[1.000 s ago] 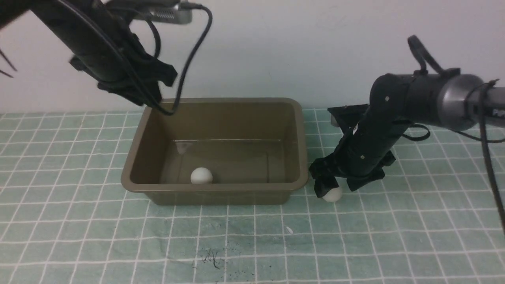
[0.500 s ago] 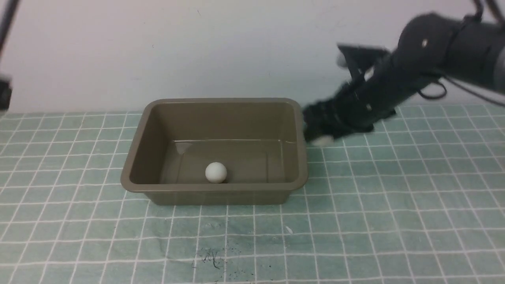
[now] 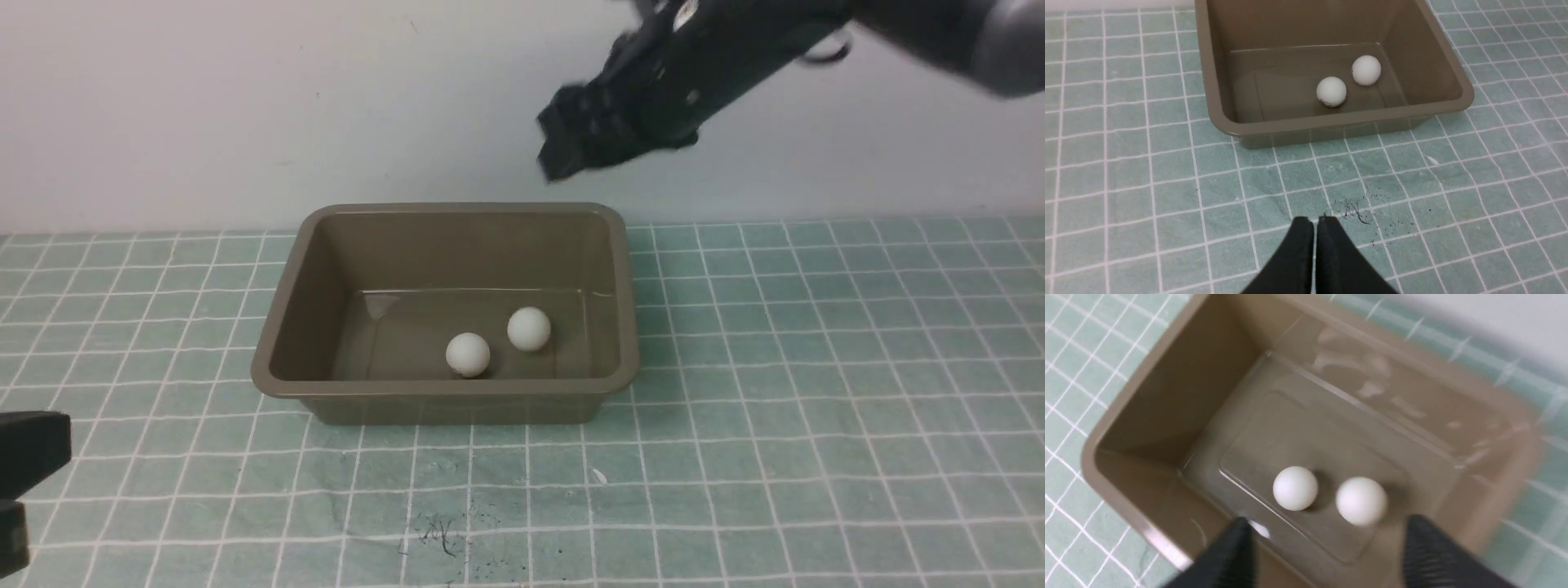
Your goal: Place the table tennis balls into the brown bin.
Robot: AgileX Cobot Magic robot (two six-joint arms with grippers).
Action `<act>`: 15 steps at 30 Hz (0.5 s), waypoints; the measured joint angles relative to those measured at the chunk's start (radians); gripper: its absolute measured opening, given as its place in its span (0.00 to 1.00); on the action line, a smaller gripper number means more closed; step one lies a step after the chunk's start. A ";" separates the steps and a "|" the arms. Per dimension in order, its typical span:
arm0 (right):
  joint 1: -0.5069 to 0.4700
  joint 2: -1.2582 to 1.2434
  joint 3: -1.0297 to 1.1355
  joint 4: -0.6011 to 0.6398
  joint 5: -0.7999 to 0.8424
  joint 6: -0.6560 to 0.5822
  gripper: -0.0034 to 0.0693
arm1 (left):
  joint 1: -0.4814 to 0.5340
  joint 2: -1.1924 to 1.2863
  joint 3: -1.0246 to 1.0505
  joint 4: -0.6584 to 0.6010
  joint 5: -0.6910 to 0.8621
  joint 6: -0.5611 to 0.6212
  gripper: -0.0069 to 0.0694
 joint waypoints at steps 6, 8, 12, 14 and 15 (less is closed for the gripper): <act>0.000 -0.376 0.062 -0.115 0.081 0.081 0.05 | 0.000 0.014 0.003 -0.005 -0.028 0.000 0.08; 0.000 -0.525 0.156 -0.133 0.053 0.094 0.03 | 0.000 0.014 0.009 -0.008 -0.068 0.000 0.08; 0.000 -0.827 0.417 -0.200 -0.068 0.144 0.03 | 0.000 0.014 0.020 -0.051 -0.165 0.000 0.08; 0.000 -0.941 0.532 -0.233 -0.127 0.165 0.03 | 0.000 0.014 0.030 -0.073 -0.201 0.001 0.08; 0.000 -1.082 0.676 -0.281 -0.207 0.203 0.03 | 0.000 0.014 0.037 -0.088 -0.221 0.006 0.08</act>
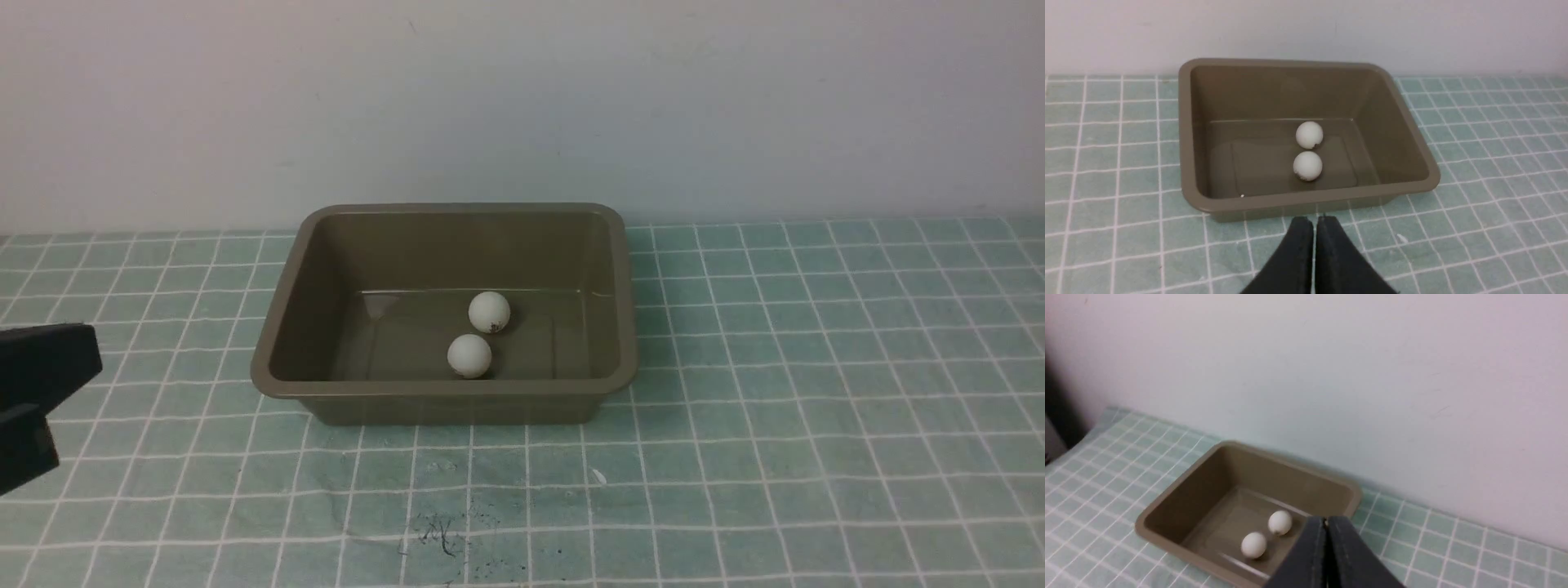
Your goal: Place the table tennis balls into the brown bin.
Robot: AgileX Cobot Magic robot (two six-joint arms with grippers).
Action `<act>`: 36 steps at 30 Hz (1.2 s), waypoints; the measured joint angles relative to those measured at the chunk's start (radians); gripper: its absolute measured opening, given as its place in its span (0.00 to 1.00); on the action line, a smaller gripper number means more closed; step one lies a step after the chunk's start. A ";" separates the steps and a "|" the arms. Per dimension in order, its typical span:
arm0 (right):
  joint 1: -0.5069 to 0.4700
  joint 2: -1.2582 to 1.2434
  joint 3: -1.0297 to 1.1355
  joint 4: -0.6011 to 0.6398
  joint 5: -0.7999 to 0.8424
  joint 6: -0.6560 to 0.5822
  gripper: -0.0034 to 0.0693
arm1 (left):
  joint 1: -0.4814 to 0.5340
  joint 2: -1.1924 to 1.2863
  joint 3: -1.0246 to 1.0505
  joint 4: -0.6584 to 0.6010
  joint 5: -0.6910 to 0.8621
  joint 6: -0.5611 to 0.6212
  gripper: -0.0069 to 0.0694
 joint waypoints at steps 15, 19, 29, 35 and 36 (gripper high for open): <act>0.000 -0.820 0.746 -0.519 -0.276 0.592 0.03 | 0.000 0.007 0.037 -0.040 -0.081 0.030 0.08; 0.000 -0.821 0.747 -0.553 -0.278 0.606 0.03 | 0.000 -0.048 0.038 -0.040 -0.039 0.098 0.08; 0.000 -0.821 0.752 -0.578 -0.278 0.606 0.03 | 0.000 -0.236 0.038 -0.039 -0.011 0.136 0.08; 0.000 -0.821 0.754 -0.578 -0.278 0.606 0.03 | 0.000 -0.266 0.038 -0.040 0.008 0.137 0.08; 0.000 -0.821 0.754 -0.578 -0.278 0.606 0.03 | 0.000 -0.266 0.038 -0.040 0.015 0.137 0.08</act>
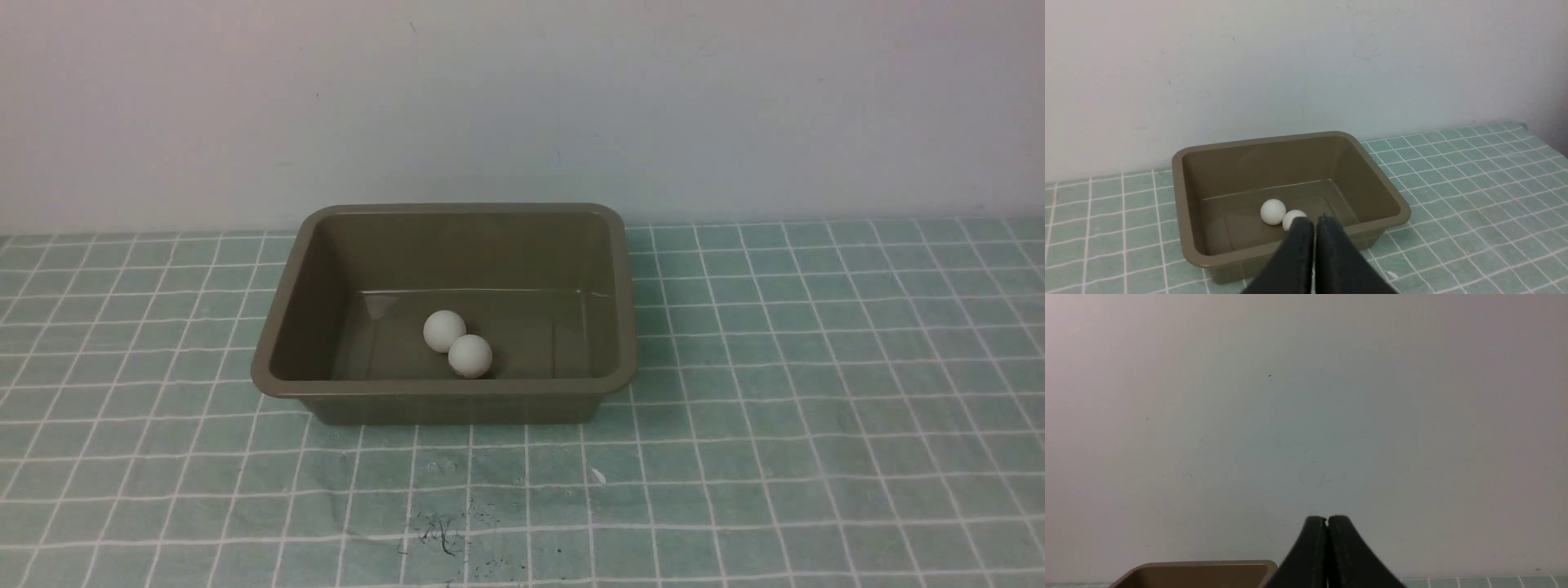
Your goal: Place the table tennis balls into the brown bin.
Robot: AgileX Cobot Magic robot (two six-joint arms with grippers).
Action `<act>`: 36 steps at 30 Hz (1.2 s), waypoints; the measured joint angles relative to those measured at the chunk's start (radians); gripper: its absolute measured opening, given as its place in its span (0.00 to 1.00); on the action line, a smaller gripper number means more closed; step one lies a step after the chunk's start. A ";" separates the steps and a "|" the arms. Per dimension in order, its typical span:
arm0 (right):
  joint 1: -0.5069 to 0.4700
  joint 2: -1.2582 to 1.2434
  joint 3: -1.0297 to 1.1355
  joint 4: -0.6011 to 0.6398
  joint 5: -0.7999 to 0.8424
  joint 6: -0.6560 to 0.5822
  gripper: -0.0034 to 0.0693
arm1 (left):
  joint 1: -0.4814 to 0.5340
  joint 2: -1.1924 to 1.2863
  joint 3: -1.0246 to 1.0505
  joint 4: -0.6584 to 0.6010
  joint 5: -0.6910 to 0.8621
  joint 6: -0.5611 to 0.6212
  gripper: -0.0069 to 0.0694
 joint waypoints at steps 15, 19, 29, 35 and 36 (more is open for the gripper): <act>0.000 0.000 0.000 0.000 0.000 0.000 0.03 | 0.000 -0.003 0.024 0.061 -0.020 0.066 0.08; 0.000 0.000 0.000 0.000 0.000 0.000 0.03 | 0.039 -0.068 0.154 0.135 -0.139 0.074 0.08; 0.000 0.000 0.000 0.000 0.000 0.000 0.03 | 0.190 -0.334 0.706 0.187 -0.348 0.083 0.08; 0.000 0.000 0.001 0.000 0.004 0.000 0.03 | 0.192 -0.334 0.759 0.199 -0.342 0.089 0.08; 0.000 0.000 0.001 0.000 0.004 0.000 0.03 | 0.193 -0.334 0.759 0.199 -0.342 0.090 0.08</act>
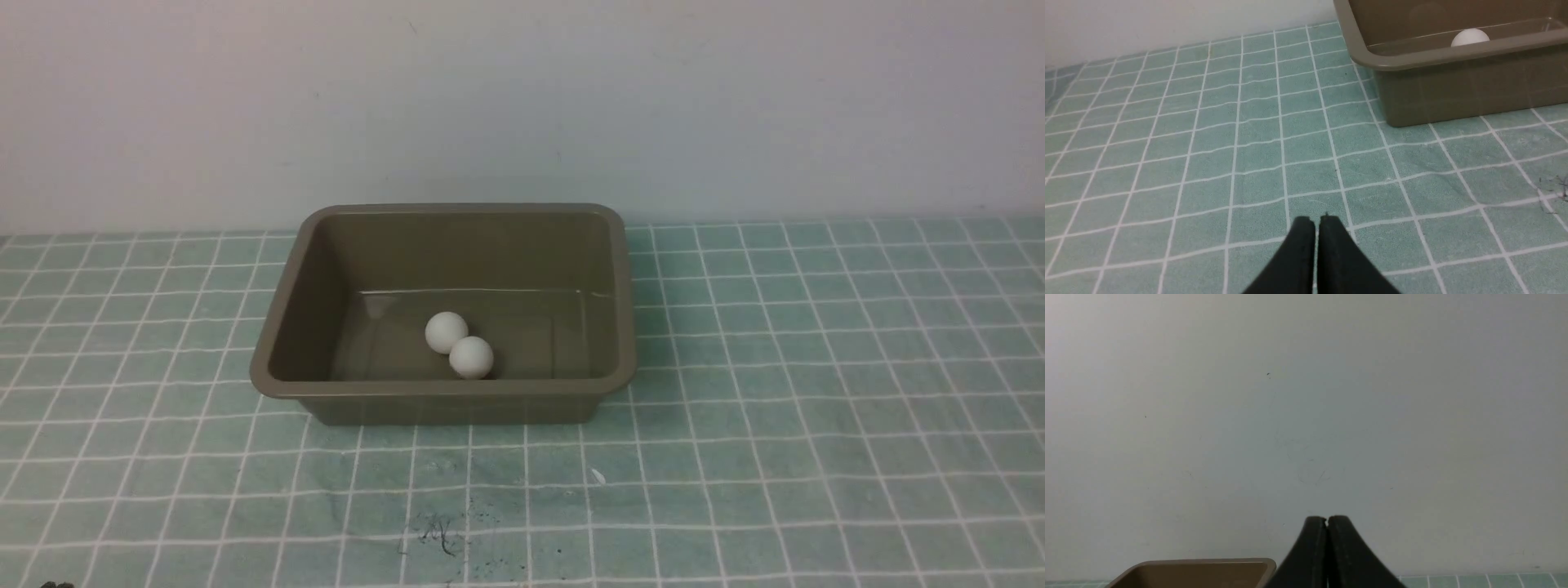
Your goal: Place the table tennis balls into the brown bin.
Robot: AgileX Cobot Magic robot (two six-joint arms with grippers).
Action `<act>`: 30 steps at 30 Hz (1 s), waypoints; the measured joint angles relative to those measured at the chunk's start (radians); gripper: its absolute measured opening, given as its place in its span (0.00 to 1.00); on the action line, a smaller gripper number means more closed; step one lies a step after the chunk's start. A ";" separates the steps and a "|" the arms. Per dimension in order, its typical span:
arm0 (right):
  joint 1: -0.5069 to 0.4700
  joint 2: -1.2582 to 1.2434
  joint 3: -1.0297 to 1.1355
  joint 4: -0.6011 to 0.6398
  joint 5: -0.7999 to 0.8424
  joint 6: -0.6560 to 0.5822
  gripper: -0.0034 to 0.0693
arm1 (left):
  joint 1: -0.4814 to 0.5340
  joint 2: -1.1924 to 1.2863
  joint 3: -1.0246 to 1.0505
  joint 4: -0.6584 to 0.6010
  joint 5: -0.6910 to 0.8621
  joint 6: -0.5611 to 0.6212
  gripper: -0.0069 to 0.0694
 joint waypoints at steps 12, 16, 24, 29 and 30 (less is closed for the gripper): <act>0.000 0.000 0.000 0.000 0.000 0.000 0.03 | 0.003 0.000 0.000 0.000 0.000 0.000 0.08; 0.000 0.000 0.000 0.000 0.000 0.000 0.03 | 0.003 0.000 0.000 0.000 0.000 0.000 0.08; 0.000 0.000 0.000 0.040 -0.001 -0.024 0.03 | 0.003 0.000 0.000 0.000 0.000 0.000 0.08; 0.000 0.000 0.036 0.311 -0.076 -0.318 0.03 | 0.003 0.000 0.000 0.000 0.000 0.000 0.08; 0.000 0.000 0.047 0.378 -0.101 -0.397 0.03 | 0.003 0.000 0.000 0.000 0.000 0.000 0.08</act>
